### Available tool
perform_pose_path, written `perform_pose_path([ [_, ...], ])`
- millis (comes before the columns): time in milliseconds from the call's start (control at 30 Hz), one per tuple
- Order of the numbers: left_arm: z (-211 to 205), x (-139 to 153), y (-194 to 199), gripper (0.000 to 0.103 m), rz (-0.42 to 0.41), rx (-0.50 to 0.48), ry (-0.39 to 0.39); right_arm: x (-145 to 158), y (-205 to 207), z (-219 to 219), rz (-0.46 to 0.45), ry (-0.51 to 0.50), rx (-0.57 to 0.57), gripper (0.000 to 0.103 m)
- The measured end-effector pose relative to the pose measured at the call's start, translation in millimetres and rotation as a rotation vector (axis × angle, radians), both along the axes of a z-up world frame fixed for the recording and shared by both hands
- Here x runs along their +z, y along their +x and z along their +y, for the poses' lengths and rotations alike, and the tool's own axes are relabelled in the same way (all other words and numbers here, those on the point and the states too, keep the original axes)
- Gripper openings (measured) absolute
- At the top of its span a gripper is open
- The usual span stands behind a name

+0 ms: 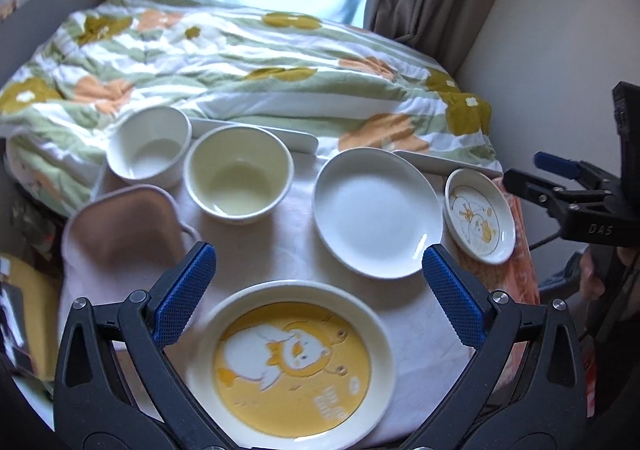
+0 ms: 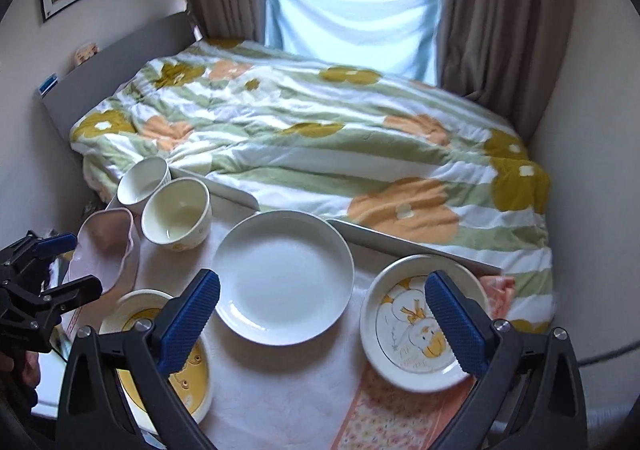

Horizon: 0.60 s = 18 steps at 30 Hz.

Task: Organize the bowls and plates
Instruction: 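Move both grippers to the plain white plate rim and close them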

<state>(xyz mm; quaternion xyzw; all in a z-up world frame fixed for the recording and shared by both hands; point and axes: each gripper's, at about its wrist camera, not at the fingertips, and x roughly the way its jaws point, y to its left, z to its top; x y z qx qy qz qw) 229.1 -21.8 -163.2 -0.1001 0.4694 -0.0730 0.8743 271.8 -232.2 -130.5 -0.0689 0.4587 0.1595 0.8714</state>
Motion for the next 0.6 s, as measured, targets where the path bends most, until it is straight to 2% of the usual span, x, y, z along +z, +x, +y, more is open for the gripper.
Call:
perform_pose_path([
  [167,-16.8,-42.0,31.1,0.102,0.093,0.074,-0.037,-48.6,47.1,-10.3,0.106,-0.013,0.099,0.101],
  [233,-23.9,-62.5,43.1,0.102,0.127,0.1,-0.049,-70.5,63.5,-10.7,0.156,-0.02,0.147,0.093],
  [267,-26.3,-70.1,47.2,0.098,0.138,0.108,-0.048,-83.6,71.5,-9.6,0.181,-0.032,0.177,0.089],
  [300,-29.2,-79.8,52.7,0.095,0.158,0.119,-0.049,-92.2,76.4,-8.7,0.198,-0.04,0.197,0.08],
  [333,-31.6,-88.3,58.2,0.088,0.18,0.131,-0.053,-101.7,82.1,-8.4,0.216,-0.042,0.217,0.074],
  [467,-37.8,-109.4,70.9,0.079,0.209,0.171,-0.036,-131.4,97.3,-5.6,0.276,-0.006,0.29,0.065],
  [600,-42.1,-123.9,76.0,0.069,0.233,0.191,-0.019,-147.1,103.3,-3.2,0.299,0.003,0.337,0.047],
])
